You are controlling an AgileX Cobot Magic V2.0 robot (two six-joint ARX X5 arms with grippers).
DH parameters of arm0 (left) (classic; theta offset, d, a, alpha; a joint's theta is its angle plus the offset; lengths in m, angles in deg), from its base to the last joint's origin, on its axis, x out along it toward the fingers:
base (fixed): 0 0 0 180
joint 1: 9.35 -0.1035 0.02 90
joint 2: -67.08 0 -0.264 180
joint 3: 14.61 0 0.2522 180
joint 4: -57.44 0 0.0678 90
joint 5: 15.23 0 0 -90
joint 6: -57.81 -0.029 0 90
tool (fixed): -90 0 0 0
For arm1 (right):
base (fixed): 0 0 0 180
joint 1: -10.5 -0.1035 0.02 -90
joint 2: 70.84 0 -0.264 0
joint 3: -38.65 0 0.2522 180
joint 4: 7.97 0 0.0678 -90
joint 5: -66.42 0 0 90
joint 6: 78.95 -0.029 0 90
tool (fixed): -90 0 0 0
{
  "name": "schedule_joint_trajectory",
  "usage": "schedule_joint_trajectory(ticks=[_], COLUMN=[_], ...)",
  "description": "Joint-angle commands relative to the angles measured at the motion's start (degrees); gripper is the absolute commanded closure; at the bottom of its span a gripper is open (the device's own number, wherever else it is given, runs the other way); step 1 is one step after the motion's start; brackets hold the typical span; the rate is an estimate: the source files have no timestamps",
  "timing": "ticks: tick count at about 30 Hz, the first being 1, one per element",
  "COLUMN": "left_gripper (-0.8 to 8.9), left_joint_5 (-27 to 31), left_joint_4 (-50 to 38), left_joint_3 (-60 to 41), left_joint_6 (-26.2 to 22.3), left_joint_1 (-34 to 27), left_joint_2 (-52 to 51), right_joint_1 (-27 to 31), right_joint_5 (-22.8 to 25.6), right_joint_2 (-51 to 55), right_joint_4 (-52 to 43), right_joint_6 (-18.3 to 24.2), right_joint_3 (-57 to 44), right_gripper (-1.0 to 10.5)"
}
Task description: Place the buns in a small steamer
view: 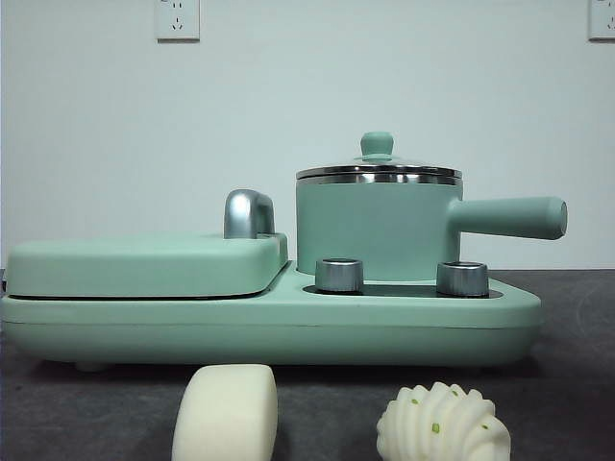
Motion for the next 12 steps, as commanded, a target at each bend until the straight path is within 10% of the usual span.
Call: schedule_joint_trajectory(ticks=[1, 5, 12], left_gripper=[8.07, 8.07, 8.07], left_joint_5=[-0.02, -0.02, -0.02], left_joint_4=[-4.81, -10.27, -19.12], left_joint_3=[-0.13, -0.13, -0.04], left_joint_6=[4.63, 5.38, 8.44], left_joint_1=[0.0, 0.0, 0.0], left_joint_2=[-0.07, -0.07, -0.04], right_joint_1=[0.0, 0.0, -0.09], right_joint_5=[0.0, 0.04, 0.5], right_joint_2=[0.02, 0.02, 0.02], right_joint_4=[-0.57, -4.31, -18.49], right_joint_6=[-8.02, -20.31, -24.79], right_joint_3=[-0.24, -0.24, 0.92], right_gripper=[9.3, 9.3, 9.3])
